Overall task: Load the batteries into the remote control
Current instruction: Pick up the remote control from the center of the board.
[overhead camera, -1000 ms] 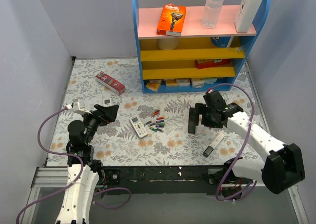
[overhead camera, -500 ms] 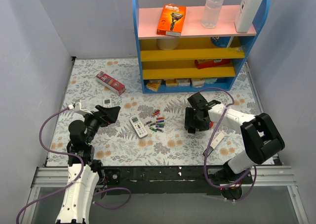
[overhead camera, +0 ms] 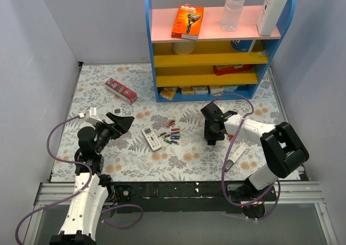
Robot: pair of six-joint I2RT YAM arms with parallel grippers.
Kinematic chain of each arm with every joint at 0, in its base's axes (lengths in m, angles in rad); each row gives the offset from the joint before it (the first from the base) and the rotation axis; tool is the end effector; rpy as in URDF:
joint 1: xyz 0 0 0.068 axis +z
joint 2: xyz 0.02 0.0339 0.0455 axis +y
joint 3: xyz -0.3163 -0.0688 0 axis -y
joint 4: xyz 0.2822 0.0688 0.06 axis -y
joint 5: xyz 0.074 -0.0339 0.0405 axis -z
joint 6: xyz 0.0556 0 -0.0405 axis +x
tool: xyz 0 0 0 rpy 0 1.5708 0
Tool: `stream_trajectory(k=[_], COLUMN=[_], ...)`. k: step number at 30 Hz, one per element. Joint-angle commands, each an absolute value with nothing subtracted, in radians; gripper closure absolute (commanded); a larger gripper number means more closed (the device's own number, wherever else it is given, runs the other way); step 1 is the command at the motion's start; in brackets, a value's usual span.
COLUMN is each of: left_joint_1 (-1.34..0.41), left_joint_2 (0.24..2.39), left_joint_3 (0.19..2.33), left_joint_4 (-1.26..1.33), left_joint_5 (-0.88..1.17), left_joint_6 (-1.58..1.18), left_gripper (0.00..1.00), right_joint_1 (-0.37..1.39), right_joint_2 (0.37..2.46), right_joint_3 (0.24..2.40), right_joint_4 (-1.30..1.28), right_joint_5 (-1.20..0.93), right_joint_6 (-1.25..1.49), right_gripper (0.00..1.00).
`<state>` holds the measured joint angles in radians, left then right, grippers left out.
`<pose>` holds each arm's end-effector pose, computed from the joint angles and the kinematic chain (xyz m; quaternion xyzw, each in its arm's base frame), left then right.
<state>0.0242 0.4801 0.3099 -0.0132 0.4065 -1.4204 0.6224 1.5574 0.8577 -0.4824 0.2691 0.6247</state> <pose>0.1512 -0.0183 0.2481 -0.4010 0.6503 -0.5214 0.3800 0.2675 0.1738 0.1759 0.0270 0.9723 0.0049 0.2322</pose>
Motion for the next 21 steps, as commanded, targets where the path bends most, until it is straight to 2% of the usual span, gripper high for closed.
stream_trajectory(k=[1,6,12,21], left_joint_1=[0.018,-0.069,-0.357,-0.604], left_joint_2=[0.566,0.739,0.952,1.178], left_joint_3=[0.377,0.46,0.589,0.692], left_joint_4=[0.008,0.006,0.076,0.464], left_joint_5=[0.433,0.459,0.313,0.366], left_joint_6=[-1.489,-1.532,-1.542,-1.526], left_gripper=[0.02,0.02,0.02,0.02], right_joint_1=[0.643,0.663,0.672,0.672], right_joint_2=[1.536,1.415,1.209,0.957], right_joint_3=[0.805,0.793,0.787,0.753], right_joint_4=[-0.427,-0.399,-0.33,-0.147], right_joint_5=[0.265,0.232,0.079,-0.294], right_joint_6=[0.583,0.497,0.387,0.388], right_gripper=[0.66,0.83,0.88,0.91])
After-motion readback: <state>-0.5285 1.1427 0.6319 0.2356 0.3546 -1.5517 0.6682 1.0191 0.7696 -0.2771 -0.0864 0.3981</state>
